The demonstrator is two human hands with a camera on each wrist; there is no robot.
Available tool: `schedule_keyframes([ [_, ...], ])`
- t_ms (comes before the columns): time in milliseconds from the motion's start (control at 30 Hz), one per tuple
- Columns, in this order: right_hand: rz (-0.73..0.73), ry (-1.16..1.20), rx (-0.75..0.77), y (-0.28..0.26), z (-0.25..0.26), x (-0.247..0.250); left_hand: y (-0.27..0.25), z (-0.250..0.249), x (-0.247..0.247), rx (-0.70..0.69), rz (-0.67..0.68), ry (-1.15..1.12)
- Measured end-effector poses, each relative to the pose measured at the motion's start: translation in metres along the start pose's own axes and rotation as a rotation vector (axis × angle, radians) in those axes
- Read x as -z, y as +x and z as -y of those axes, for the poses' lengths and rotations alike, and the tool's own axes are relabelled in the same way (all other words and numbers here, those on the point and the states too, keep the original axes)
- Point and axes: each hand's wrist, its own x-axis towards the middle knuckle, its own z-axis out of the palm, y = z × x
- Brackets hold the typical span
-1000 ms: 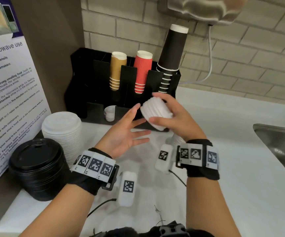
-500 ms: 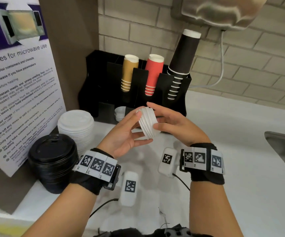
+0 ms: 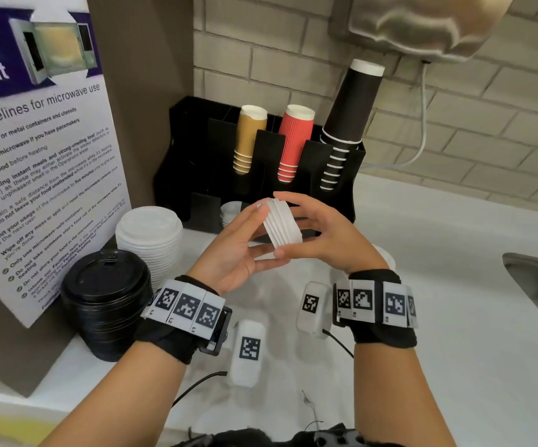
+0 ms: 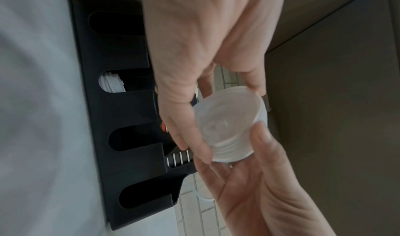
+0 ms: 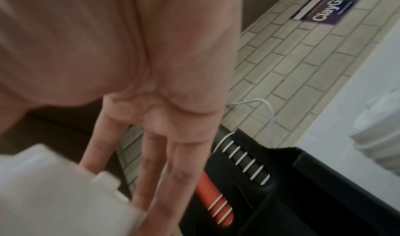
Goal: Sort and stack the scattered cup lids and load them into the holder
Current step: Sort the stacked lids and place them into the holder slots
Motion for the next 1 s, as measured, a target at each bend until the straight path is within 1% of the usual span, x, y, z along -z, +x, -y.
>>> schedule_keyframes([
  [167,-0.051,-0.039,0.042,0.007,-0.004,-0.008,0.001,-0.001,0.000,-0.005,-0.038,-0.008],
  [267,-0.055,-0.037,0.059,0.012,-0.006,-0.011,0.003,-0.004,0.003,-0.008,-0.056,-0.012],
  [367,-0.058,-0.023,0.086,0.023,-0.004,-0.009,0.006,-0.012,0.008,-0.021,-0.051,0.042],
  [400,-0.065,-0.018,0.098,0.029,-0.003,-0.006,0.008,-0.016,0.010,-0.034,-0.074,0.054],
  [467,-0.104,-0.019,0.127,0.048,0.002,-0.001,0.010,-0.029,0.016,-0.076,-0.179,0.016],
  [533,-0.150,-0.036,0.167,0.079,0.009,0.002,0.009,-0.046,0.025,-0.150,-0.295,-0.041],
  [567,-0.169,-0.069,0.173,0.093,0.010,0.003,0.007,-0.051,0.028,-0.175,-0.325,-0.065],
  [633,-0.167,-0.188,0.136,0.127,0.010,-0.002,0.003,-0.061,0.035,-0.211,-0.369,-0.082],
  [733,-0.082,-0.456,0.022,0.168,0.002,-0.021,0.000,-0.069,0.042,-0.234,-0.414,-0.067],
  [800,-0.031,-0.603,-0.035,0.182,-0.006,-0.033,-0.002,-0.070,0.045,-0.239,-0.422,-0.059],
  [867,0.007,-0.743,-0.061,0.189,-0.013,-0.044,-0.003,-0.071,0.047,-0.240,-0.430,-0.055],
  [967,0.065,-1.047,-0.121,0.198,-0.018,-0.062,-0.005,-0.071,0.050,-0.243,-0.440,-0.054],
  [1000,0.073,-1.116,-0.143,0.200,-0.019,-0.067,-0.005,-0.072,0.051,-0.244,-0.442,-0.052],
])
